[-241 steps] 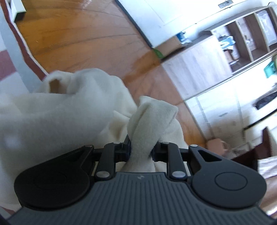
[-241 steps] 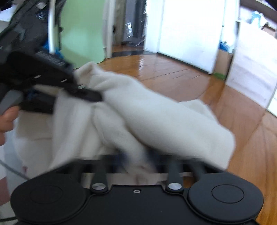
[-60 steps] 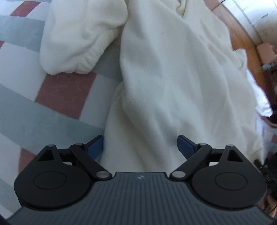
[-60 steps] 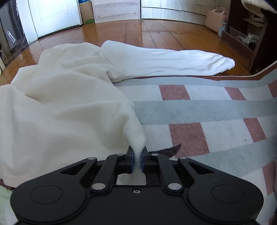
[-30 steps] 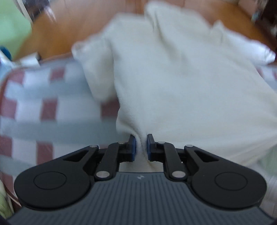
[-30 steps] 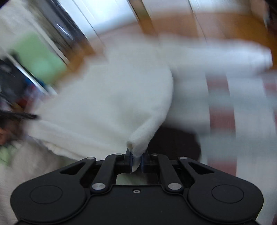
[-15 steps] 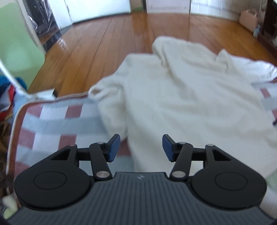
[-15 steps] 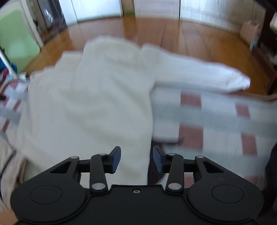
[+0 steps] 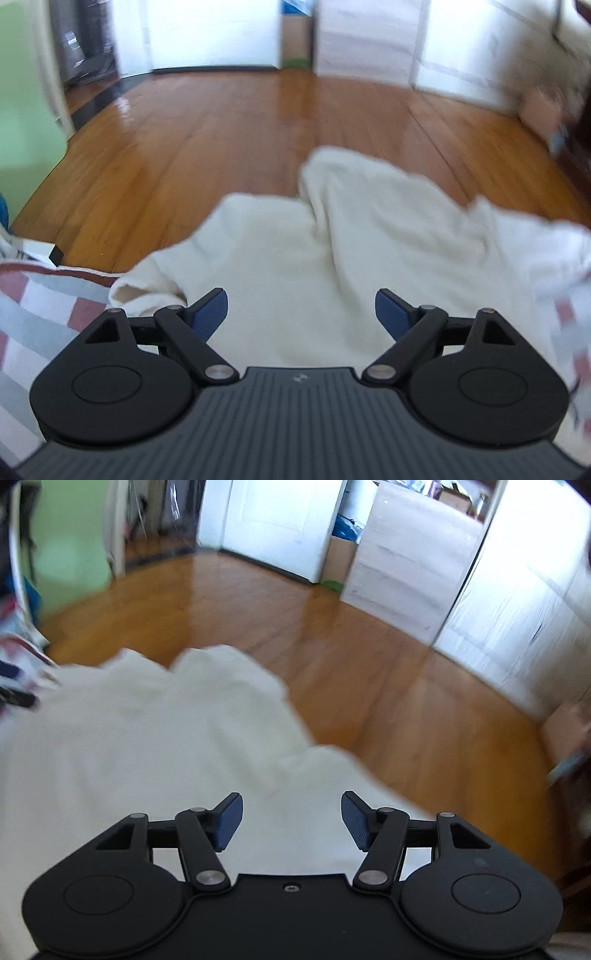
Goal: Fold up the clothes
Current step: 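Release the fleece and move both grippers over its hem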
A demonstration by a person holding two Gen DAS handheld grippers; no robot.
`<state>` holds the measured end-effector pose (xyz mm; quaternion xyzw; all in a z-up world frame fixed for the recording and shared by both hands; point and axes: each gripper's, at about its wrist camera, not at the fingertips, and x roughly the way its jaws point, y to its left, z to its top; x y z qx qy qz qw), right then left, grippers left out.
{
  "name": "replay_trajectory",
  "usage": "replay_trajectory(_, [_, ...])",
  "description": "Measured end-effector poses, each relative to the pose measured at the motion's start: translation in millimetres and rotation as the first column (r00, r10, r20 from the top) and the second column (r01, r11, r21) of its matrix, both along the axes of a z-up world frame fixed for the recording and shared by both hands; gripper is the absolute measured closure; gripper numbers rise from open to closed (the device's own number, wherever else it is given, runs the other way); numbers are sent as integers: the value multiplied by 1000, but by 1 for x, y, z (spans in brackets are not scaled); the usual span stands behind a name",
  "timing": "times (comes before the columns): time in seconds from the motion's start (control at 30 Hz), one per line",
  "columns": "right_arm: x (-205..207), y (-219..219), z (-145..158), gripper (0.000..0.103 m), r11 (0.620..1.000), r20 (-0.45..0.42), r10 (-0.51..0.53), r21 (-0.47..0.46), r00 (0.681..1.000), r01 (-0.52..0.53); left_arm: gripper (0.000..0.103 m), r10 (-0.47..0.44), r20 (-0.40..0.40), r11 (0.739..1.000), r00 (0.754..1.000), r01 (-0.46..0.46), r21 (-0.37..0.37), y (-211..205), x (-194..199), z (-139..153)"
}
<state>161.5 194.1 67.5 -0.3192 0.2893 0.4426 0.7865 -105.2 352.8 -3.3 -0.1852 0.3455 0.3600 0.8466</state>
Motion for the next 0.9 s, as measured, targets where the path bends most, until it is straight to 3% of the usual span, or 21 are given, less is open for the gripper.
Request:
replay_trajectory(0.1, [30,21,11,39,999,-32,-40,28,999,41,13,50,66,998,997,-48,-41,23,2,-4])
replay_trajectory(0.2, [62,38,5,38,989,-190,-71,111,979,94,13,70,62,995,996,-65,-79,49,8,-14])
replay_trajectory(0.33, [105,67,-39,38,961,-447,-114,177,887,213,13,49,14,993,999,-47,-104,95,24,-38])
replay_trajectory(0.4, [125,86,-74,38,946,-525,-187,130,830,296,13,23,-62,996,998,-28,-85,120,36,-51])
replay_trajectory(0.47, [135,93,-98,38,939,-564,-209,112,799,324,13,24,-97,997,995,-31,-70,147,44,-62])
replay_trajectory(0.53, [142,100,-114,38,945,-562,-196,110,803,308,13,36,-86,995,996,-44,-91,173,48,-72])
replay_trajectory(0.63, [159,117,-134,38,951,-554,-187,103,811,290,13,62,-25,978,998,-66,-198,212,55,-90])
replay_trajectory(0.73, [177,138,-146,38,953,-541,-187,102,820,284,13,43,-135,971,990,-73,-228,236,81,-111])
replay_trajectory(0.83, [191,160,-158,38,959,-529,-183,91,829,270,13,-51,-201,976,978,7,-217,245,106,-125])
replay_trajectory(0.9, [200,173,-165,38,963,-543,-166,90,823,253,13,-83,-164,974,983,45,-222,246,109,-127])
